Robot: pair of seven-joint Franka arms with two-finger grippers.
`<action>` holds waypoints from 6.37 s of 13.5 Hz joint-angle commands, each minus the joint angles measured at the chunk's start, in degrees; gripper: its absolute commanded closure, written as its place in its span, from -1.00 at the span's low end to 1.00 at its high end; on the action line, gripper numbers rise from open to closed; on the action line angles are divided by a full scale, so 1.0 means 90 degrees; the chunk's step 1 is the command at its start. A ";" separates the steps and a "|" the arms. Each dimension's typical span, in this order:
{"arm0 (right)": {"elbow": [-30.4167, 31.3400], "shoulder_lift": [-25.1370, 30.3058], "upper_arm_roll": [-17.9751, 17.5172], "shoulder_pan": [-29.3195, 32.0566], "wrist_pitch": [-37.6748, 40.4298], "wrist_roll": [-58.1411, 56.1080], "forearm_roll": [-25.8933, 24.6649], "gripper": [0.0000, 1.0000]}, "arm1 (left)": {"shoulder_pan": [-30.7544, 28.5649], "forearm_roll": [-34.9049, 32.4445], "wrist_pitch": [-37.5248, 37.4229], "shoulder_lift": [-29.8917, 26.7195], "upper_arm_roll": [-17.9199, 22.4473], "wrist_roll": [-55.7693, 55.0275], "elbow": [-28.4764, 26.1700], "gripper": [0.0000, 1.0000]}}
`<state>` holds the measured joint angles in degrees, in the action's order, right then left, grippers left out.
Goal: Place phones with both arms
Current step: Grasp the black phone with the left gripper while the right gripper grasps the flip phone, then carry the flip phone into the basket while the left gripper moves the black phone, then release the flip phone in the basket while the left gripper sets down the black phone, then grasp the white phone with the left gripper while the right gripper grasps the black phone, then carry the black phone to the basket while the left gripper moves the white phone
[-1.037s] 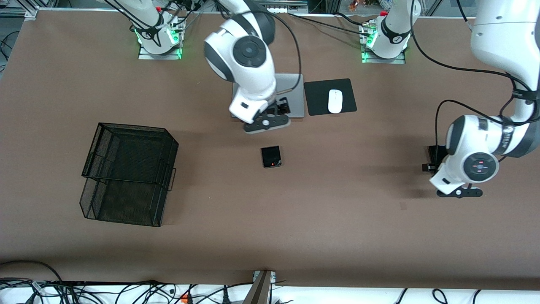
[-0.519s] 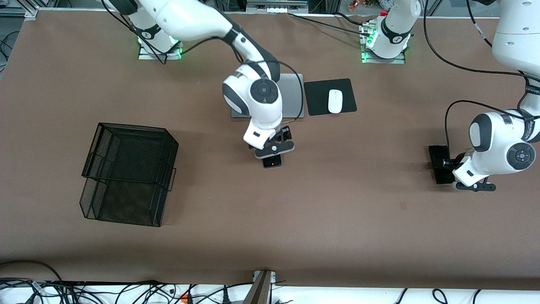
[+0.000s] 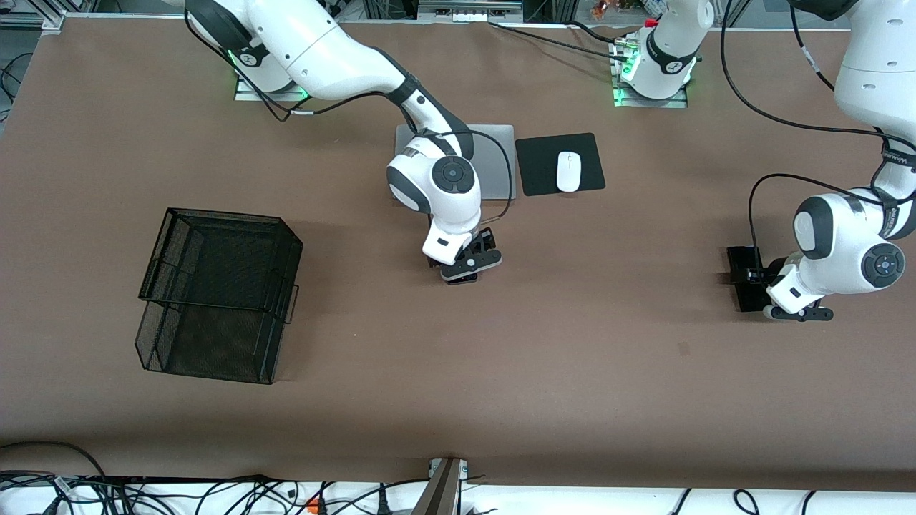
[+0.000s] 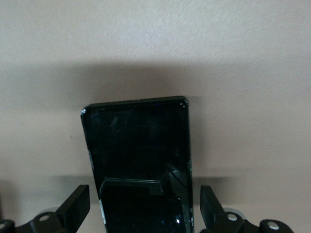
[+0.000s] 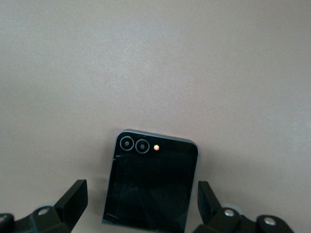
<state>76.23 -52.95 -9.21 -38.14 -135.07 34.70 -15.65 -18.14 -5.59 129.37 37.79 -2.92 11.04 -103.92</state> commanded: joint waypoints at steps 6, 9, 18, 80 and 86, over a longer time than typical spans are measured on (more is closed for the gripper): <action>-0.0179 -0.0259 -0.0002 -0.0011 -0.0207 -0.0056 -0.0146 -1.00 | -0.0055 0.0485 -0.0048 -0.0068 -0.0105 0.0150 0.0111 0.58; -0.0169 -0.0259 0.0007 0.0009 -0.0207 0.0089 -0.0097 -1.00 | 0.0061 0.0417 -0.0943 -0.0253 -0.0339 0.0072 0.0646 0.55; -0.0169 -0.0308 0.0017 0.0009 -0.0227 0.0500 -0.0117 -1.00 | 0.1789 0.0465 -0.3349 -0.0263 -0.0378 -0.0846 0.2445 0.54; 0.0952 0.0659 0.1814 -0.1544 0.0048 0.0432 0.2090 -1.00 | -0.2545 -0.1039 0.1465 -0.0117 -0.0896 0.2181 -0.0406 -1.00; 0.1188 0.0503 0.1814 -0.1544 -0.0334 0.0598 0.2178 -1.00 | -0.2604 -0.1029 0.1417 0.0000 -0.0906 0.2123 -0.0358 -0.65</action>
<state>86.48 -48.36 7.02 -51.83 -137.03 39.76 2.78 -40.83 -13.99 141.98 37.79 -10.30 29.74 -107.00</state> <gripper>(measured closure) 0.000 0.084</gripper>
